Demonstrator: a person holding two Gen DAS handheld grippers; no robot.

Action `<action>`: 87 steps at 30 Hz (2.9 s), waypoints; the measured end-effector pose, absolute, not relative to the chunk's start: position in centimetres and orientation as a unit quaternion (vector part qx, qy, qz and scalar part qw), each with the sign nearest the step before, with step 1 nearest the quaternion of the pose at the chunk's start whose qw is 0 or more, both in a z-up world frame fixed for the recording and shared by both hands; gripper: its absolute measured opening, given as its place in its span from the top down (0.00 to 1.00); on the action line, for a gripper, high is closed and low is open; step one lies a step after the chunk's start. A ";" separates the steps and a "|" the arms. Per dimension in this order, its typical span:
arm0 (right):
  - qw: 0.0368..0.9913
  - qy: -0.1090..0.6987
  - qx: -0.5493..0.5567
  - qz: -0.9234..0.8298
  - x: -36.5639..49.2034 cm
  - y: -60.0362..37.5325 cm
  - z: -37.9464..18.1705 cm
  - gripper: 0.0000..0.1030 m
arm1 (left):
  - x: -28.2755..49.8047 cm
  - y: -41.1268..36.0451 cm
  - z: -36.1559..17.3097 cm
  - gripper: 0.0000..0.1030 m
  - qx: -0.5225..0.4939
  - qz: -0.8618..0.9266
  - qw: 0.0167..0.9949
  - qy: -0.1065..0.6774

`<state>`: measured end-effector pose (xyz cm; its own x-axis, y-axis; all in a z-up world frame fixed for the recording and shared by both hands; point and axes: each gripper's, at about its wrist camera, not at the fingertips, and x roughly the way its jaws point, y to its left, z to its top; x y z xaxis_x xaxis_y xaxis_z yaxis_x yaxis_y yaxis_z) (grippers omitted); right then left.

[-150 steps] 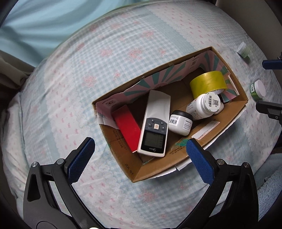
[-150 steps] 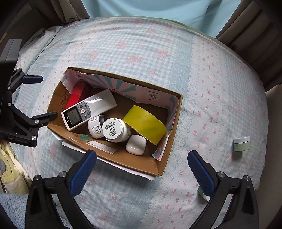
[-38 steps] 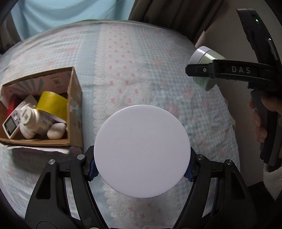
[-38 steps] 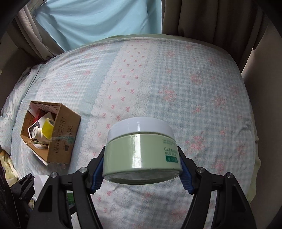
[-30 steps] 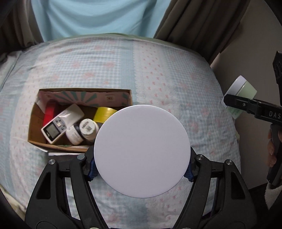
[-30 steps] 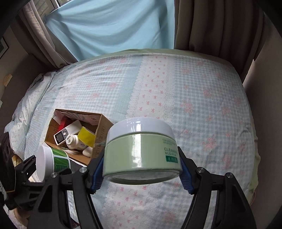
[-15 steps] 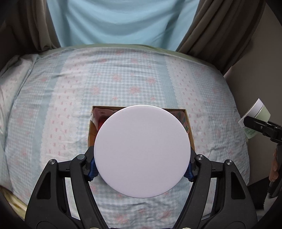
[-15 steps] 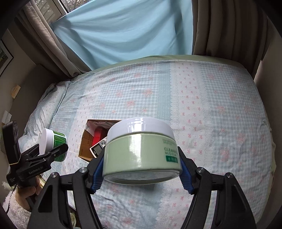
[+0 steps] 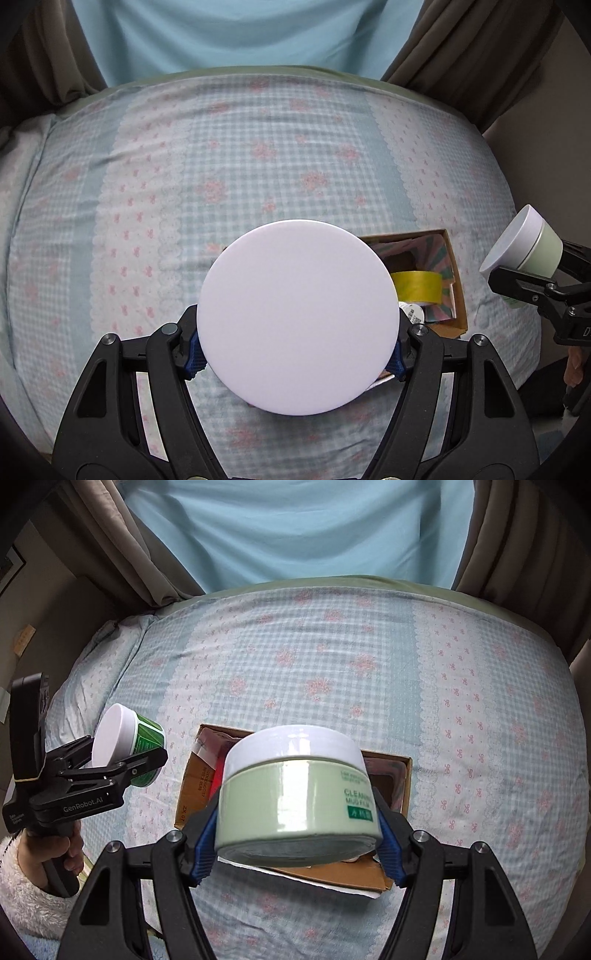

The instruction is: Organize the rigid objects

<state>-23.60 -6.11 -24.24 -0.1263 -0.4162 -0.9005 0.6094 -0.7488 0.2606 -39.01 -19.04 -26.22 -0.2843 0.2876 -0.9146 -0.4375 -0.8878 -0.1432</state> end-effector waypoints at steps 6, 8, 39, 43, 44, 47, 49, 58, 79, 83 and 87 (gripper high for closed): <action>0.353 0.140 0.594 -0.709 -24.5 -10.3 -29.3 0.35 | -40.8 -17.8 -30.8 0.33 -0.582 0.775 0.233 0.083; 0.353 0.152 0.605 -0.697 -24.7 -11.3 -31.2 0.35 | -41.1 -17.4 -32.1 0.33 -0.588 0.767 0.238 0.093; 0.225 -0.084 0.742 -0.626 -29.0 -9.9 -38.6 0.00 | -40.3 -15.9 -35.2 0.00 -0.576 0.746 0.261 0.210; 0.223 -0.071 0.738 -0.633 -28.0 -9.7 -38.0 0.00 | -40.4 -16.4 -34.2 0.00 -0.572 0.752 0.257 0.204; 0.223 -0.073 0.738 -0.632 -27.8 -9.5 -37.8 0.00 | -40.2 -16.4 -33.9 0.00 -0.570 0.754 0.256 0.201; 0.224 -0.075 0.735 -0.636 -27.4 -9.0 -37.1 0.00 | -39.6 -16.3 -33.0 0.00 -0.565 0.758 0.257 0.201; 0.225 -0.078 0.730 -0.641 -27.2 -8.6 -36.5 0.00 | -39.2 -16.1 -32.4 0.00 -0.560 0.760 0.259 0.206; 0.239 -0.104 0.695 -0.670 -26.2 -5.8 -32.0 0.00 | -36.5 -15.0 -28.4 0.00 -0.539 0.776 0.252 0.211; 0.225 0.027 0.431 -0.873 -19.6 13.3 -4.8 0.00 | -22.0 -8.6 -3.3 0.00 -0.382 0.897 0.221 0.039; 0.207 0.033 0.402 -0.891 -17.5 16.7 -3.0 0.00 | -18.0 -7.6 -1.1 0.00 -0.358 0.908 0.214 0.026; 0.199 0.041 0.391 -0.898 -15.7 19.1 -3.2 0.00 | -14.8 -6.6 -0.5 0.00 -0.337 0.920 0.198 0.034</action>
